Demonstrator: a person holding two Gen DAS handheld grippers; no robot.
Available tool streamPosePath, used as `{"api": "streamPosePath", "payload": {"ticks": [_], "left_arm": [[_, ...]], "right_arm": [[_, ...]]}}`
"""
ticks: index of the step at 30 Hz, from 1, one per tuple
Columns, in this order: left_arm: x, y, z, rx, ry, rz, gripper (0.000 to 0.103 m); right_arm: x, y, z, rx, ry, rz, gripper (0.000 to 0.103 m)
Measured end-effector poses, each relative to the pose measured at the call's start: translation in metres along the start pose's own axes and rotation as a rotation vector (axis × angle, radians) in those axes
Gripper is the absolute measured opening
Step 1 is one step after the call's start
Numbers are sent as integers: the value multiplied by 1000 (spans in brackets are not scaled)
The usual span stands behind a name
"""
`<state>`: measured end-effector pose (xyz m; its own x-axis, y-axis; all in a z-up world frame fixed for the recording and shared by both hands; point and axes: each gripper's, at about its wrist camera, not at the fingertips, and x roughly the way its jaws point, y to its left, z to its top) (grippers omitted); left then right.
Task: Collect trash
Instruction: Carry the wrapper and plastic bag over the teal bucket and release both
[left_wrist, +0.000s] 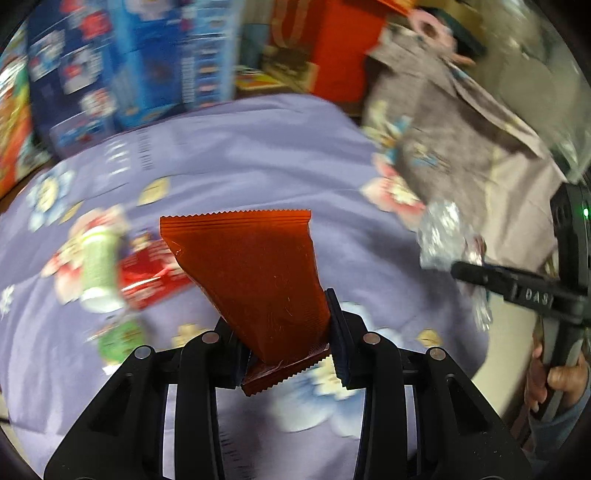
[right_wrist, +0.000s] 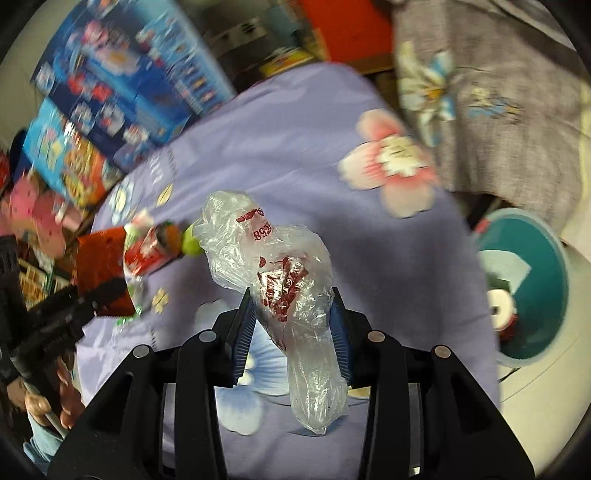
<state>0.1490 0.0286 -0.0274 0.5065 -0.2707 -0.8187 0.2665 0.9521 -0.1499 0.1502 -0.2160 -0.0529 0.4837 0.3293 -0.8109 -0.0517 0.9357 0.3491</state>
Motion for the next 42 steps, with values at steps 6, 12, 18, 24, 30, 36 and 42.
{"api": "streamPosePath", "payload": {"ticks": [6,12,18,24,30,36,42], "left_arm": [[26,-72,18,110,35,-46,37],[47,-134,29,215,62,-72,37],[70,-183,30,292,102,-91,37],[94,-221,31,339,142,-122,37],[123,-259,29,390,195,-157,37],[152,-292,33,441,243,-189,37],[180,-318,35,468,282,-233,37]], "right_arm": [[-32,-63,2,96,-72,-23,37],[-55,-119,0,184,-135,-33,37],[-65,-165,-6,258,-164,-40,38],[-73,-212,-15,340,-180,-65,38],[-72,-249,-23,407,-172,-89,38],[-67,-281,-26,463,-149,-121,39],[-66,-298,-29,505,-121,-155,40]]}}
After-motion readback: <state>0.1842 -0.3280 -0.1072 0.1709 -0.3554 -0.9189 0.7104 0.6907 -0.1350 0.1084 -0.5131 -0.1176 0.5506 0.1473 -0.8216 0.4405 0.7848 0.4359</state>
